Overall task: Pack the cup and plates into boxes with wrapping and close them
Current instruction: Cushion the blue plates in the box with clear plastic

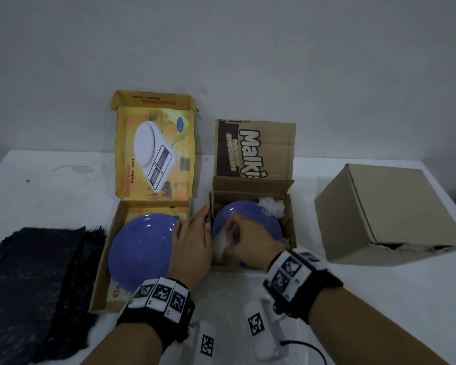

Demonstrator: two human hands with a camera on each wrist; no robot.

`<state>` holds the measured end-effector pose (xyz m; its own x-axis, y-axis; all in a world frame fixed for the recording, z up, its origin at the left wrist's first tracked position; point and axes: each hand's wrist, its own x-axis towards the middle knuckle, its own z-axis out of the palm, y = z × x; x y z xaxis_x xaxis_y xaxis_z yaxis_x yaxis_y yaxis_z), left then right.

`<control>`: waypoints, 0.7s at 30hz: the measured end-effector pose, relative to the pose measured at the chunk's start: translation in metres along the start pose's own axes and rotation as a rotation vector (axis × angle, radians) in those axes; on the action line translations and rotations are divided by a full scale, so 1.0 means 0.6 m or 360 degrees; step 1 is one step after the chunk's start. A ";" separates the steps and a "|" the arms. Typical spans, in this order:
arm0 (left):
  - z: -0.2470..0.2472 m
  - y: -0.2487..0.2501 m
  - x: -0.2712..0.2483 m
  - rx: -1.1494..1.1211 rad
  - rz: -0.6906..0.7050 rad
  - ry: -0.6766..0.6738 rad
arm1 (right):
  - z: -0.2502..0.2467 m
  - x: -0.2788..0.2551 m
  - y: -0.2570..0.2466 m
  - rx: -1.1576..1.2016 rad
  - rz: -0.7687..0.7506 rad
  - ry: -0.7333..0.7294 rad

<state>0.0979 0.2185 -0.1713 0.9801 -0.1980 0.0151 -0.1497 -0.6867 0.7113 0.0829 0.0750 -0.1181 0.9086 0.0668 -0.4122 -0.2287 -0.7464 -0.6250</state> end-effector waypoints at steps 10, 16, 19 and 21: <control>0.003 0.004 0.000 0.0009 0.0009 0.0008 | 0.032 0.018 0.003 -0.0408 0.0026 -0.0059; -0.001 0.004 0.004 0.0016 -0.0022 -0.0029 | 0.011 -0.008 0.006 -0.0320 -0.0158 -0.0095; -0.004 -0.001 0.009 0.0087 -0.0007 -0.0079 | -0.013 -0.049 0.016 -0.0338 -0.0294 0.0111; -0.006 -0.001 0.010 0.0114 -0.0013 -0.0097 | -0.016 -0.088 0.025 -0.0409 -0.0552 0.0400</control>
<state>0.1041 0.2200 -0.1690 0.9719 -0.2328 -0.0347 -0.1528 -0.7363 0.6592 0.0349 0.0542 -0.0994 0.9792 0.2020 -0.0166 0.1668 -0.8497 -0.5001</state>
